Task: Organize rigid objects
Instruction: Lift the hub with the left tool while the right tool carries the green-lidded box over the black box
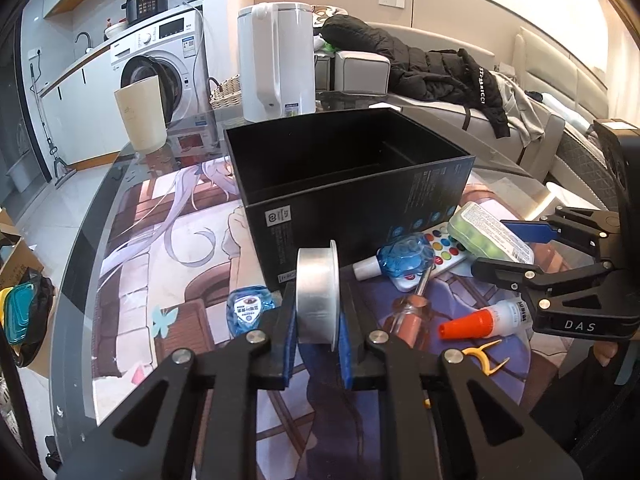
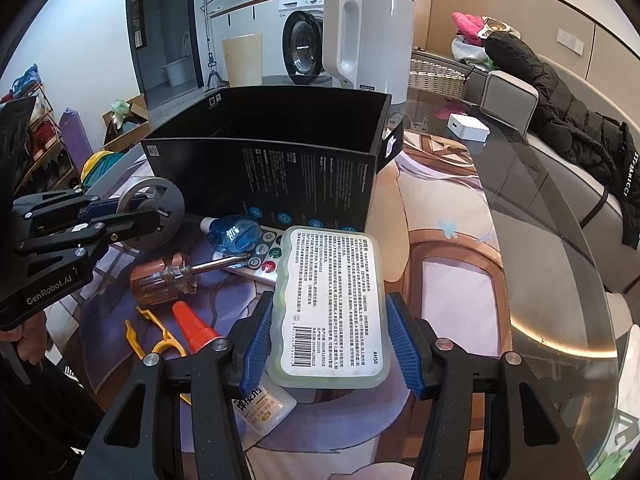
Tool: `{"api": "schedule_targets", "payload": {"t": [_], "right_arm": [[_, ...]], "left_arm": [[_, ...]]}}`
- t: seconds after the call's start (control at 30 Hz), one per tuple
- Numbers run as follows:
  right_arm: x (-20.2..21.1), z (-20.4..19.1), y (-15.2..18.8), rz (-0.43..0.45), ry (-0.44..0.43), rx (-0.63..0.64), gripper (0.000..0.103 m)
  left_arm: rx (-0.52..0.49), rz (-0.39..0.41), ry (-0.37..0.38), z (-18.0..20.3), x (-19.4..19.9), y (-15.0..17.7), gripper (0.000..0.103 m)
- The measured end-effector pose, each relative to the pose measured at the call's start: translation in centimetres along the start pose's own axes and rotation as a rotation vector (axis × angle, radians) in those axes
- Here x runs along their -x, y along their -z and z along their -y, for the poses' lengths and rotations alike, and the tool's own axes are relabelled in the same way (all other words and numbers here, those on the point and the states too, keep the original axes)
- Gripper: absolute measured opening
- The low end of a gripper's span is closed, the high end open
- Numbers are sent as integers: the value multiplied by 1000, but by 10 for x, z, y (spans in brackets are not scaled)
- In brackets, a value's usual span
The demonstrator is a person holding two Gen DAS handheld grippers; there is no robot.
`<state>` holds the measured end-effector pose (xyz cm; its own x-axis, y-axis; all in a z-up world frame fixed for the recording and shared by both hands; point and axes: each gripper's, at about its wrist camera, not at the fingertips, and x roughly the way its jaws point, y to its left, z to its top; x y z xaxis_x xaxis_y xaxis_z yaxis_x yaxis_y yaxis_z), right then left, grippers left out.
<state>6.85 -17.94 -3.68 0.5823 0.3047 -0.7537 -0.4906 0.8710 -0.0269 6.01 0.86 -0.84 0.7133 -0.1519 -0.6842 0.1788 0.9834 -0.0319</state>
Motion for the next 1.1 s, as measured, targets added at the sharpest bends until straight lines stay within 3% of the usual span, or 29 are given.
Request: {"api": "schedule_targets", "payload": {"t": [0.67,1.1], "right_arm": [[45,-5,-6,173,-15,13,55],[74,-24,-33,275,-44,57,55]], "left_arm": [[71,144,-54,-7,43,-12,15],[93,204,-95,-11,56,-34,15]]}}
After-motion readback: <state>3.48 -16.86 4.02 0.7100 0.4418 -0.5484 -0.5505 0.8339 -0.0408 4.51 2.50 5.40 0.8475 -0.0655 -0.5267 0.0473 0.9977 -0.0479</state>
